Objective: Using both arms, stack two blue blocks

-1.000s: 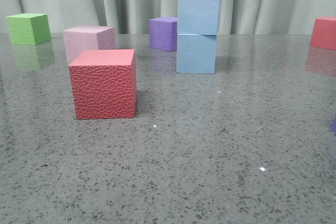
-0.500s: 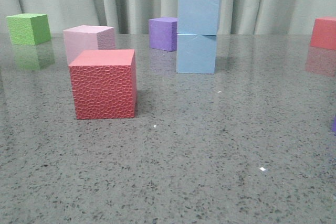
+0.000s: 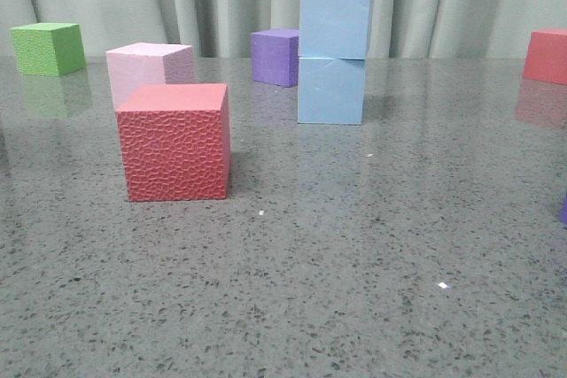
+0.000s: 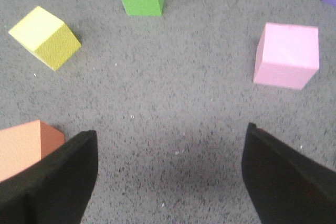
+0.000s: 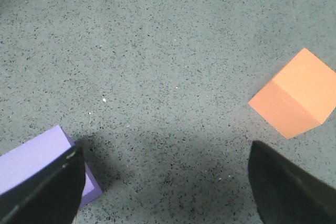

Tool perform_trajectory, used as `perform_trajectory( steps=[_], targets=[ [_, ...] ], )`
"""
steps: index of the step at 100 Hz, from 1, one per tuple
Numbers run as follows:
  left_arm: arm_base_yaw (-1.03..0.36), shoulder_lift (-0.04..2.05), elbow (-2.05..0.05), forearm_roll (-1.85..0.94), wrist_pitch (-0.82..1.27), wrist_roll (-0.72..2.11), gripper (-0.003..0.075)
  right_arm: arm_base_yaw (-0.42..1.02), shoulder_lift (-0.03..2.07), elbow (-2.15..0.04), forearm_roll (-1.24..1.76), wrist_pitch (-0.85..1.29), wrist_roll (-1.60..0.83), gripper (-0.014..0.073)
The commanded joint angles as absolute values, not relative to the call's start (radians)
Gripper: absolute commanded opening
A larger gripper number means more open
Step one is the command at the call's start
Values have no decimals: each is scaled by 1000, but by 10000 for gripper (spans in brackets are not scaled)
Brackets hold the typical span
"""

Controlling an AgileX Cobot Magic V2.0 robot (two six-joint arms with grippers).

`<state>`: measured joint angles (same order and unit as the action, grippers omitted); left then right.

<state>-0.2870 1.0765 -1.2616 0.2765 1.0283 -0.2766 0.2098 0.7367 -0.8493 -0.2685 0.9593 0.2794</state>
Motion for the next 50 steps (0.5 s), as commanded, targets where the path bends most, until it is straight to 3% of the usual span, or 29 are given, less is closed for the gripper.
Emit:
perform_trajectory(
  steps=[1,50],
  targets=[
    [-285,1009,-1207,288,924,-275,547,203,733,-875,-285,910,270,623],
    [-285,729,-857,209,788,-326,547,203,733,-875,-285,917,270,623]
  ],
)
